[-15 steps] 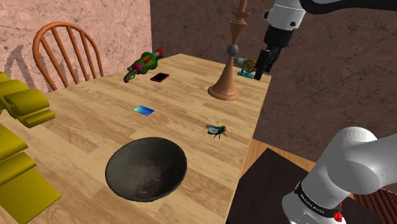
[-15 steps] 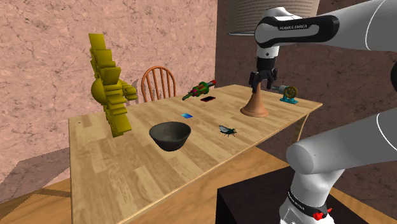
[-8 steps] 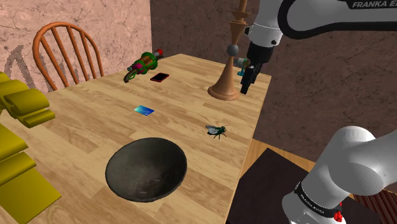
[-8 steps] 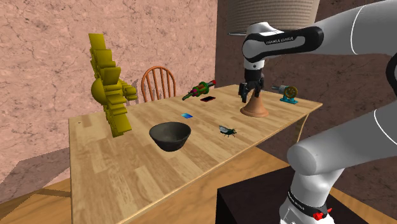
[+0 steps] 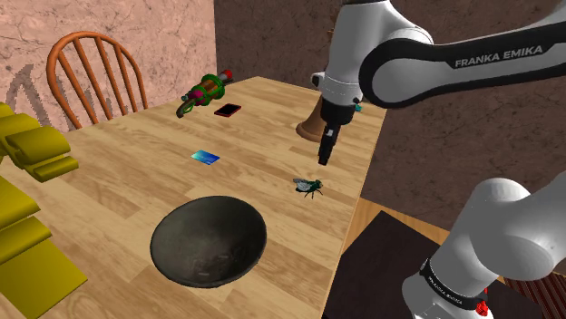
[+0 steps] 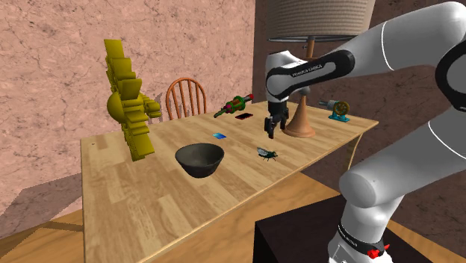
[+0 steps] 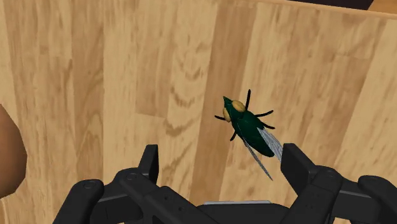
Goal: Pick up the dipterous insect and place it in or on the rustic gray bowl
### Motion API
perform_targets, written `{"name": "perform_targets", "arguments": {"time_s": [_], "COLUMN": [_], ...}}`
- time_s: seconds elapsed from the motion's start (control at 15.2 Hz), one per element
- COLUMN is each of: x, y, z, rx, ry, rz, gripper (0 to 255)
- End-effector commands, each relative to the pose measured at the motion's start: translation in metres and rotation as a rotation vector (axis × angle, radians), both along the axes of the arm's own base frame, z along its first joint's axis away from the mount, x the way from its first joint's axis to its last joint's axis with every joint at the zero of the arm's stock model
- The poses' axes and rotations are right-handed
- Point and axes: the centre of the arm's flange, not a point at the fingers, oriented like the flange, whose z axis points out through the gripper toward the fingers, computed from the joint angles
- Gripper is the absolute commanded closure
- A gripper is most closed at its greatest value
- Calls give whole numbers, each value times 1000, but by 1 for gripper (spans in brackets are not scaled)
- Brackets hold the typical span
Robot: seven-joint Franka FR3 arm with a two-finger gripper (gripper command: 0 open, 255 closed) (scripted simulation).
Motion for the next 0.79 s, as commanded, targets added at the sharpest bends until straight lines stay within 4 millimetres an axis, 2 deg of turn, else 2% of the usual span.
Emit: {"name": "perform_targets", "arguments": {"time_s": [0.0,0.26,0.73], "x": [3,5,8], "y": [19,54,51], "z": [-22,-64,-97], "rx": [-13,-42,-43], "ry": [6,20,21], "rz": [54,158,164], "gripper": [0,0,0]}}
